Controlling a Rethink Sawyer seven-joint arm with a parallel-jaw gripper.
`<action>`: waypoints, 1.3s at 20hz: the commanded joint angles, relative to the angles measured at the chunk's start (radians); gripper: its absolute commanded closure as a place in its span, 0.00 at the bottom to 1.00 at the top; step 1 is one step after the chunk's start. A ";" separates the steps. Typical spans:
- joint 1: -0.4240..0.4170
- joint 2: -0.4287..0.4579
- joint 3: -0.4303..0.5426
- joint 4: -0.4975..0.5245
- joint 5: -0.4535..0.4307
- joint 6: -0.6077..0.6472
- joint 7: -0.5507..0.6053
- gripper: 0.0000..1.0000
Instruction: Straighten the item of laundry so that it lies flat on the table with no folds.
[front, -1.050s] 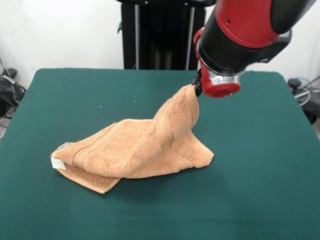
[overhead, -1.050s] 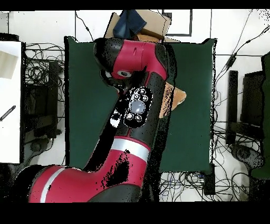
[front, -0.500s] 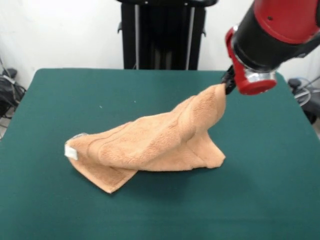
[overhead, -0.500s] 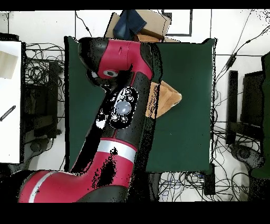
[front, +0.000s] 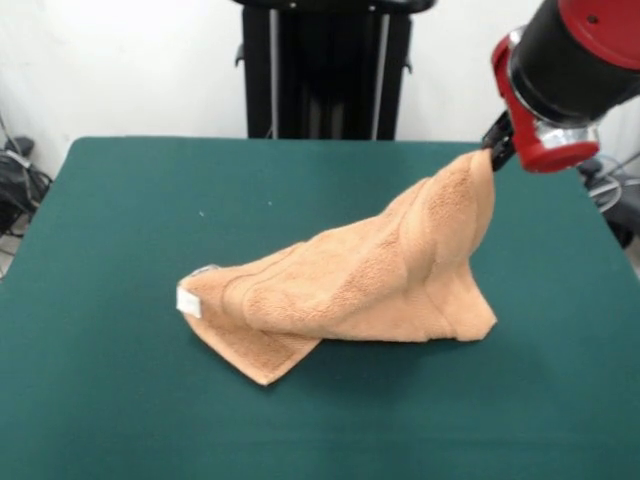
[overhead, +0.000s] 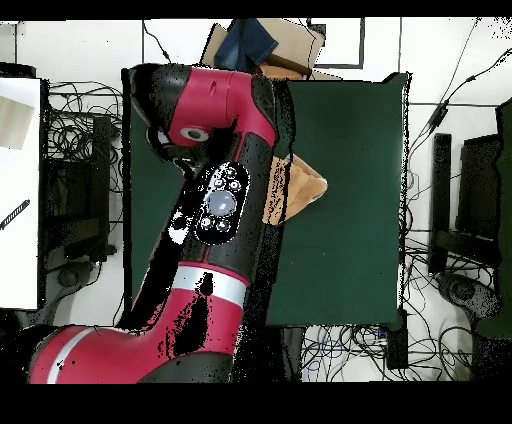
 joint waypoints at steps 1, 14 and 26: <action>0.031 0.021 0.060 0.029 0.067 0.073 0.292 1.00; -0.007 -0.002 0.022 -0.004 0.084 0.154 0.263 1.00; -0.086 0.001 0.026 -0.063 0.004 0.198 0.075 1.00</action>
